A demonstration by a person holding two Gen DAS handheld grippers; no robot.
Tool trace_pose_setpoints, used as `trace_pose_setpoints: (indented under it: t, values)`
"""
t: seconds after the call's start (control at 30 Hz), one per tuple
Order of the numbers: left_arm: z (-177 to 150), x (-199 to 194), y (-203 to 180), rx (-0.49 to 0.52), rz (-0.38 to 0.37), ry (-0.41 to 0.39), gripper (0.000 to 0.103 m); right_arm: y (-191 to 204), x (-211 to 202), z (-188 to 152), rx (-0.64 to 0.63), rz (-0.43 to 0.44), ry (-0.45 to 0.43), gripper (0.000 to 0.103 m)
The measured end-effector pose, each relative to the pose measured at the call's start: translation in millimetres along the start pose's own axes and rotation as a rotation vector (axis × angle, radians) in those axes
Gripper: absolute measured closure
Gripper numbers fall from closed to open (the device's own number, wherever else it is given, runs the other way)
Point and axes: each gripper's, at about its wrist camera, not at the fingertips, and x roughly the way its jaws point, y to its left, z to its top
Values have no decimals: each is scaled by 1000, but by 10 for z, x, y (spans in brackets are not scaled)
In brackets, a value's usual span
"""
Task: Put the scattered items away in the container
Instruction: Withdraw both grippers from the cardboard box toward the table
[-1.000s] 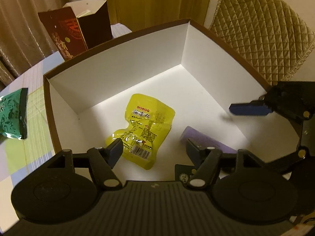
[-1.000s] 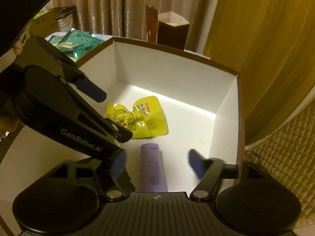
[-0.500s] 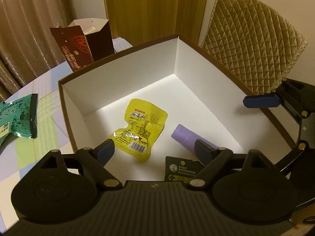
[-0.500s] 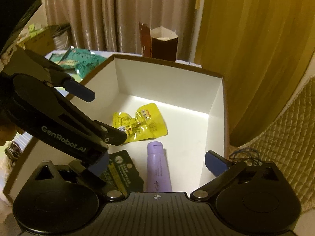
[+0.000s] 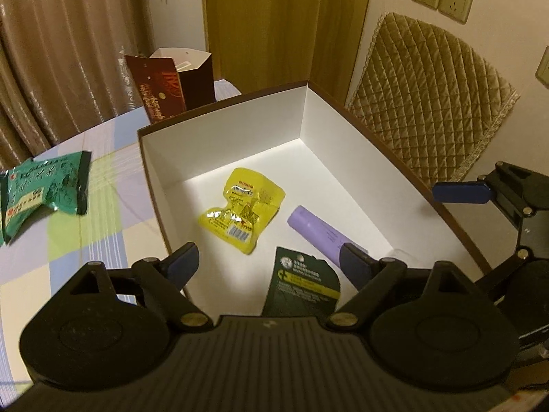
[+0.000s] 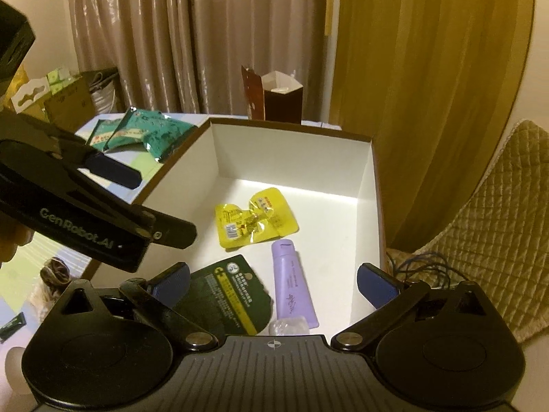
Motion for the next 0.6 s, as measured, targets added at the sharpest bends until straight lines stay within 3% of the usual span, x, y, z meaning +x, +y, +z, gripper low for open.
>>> trace_pose_setpoints:
  t: [0.6]
  values:
    - [-634, -865, -2, -80, 47, -77, 15, 264, -552, -241, 68, -18, -56, 2]
